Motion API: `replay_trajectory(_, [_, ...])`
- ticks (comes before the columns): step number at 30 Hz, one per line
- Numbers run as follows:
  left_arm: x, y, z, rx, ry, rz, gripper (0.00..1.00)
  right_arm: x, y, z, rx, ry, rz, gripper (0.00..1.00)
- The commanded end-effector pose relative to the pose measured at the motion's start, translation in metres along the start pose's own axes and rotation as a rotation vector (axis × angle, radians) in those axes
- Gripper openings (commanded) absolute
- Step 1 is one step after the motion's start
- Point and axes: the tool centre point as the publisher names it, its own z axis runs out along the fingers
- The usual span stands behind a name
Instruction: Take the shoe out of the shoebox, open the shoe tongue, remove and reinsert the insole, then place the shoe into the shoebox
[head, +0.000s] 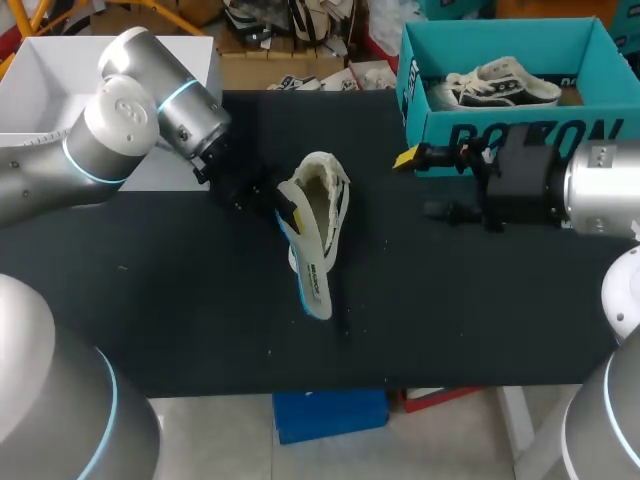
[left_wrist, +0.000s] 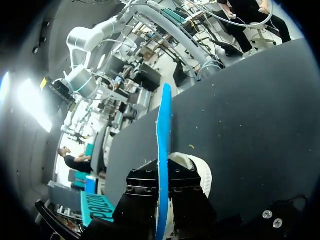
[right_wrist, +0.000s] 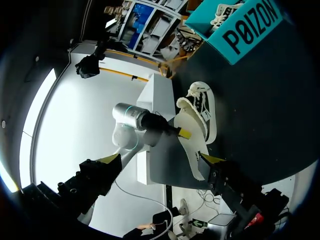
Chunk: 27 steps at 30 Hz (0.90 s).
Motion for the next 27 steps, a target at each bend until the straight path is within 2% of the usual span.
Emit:
replay_trajectory(1, [-0.002, -0.001, 0.0, 0.018, -0.025, -0.003, 0.0, 0.0, -0.001, -0.001, 0.0, -0.003, 0.0, 1.0])
replay_trajectory(11, [-0.015, -0.019, -0.002, 0.086, -0.163, 0.009, 0.0, 0.0, -0.001, -0.001, 0.0, -0.003, 0.0, 1.0])
replay_trajectory(17, [-0.027, -0.032, -0.013, 0.084, -0.338, 0.118, 0.0, 0.0, -0.001, -0.001, 0.0, -0.003, 0.0, 1.0])
replay_trajectory(22, [-0.042, -0.043, -0.026, 0.084, -0.462, 0.231, 0.0, -0.005, 0.018, 0.014, 0.024, 0.058, 0.016, 1.0])
replay_trajectory(27, [-0.059, -0.052, -0.036, 0.106, -0.554, 0.338, 0.0, -0.008, 0.025, 0.03, 0.043, 0.094, 0.019, 1.0])
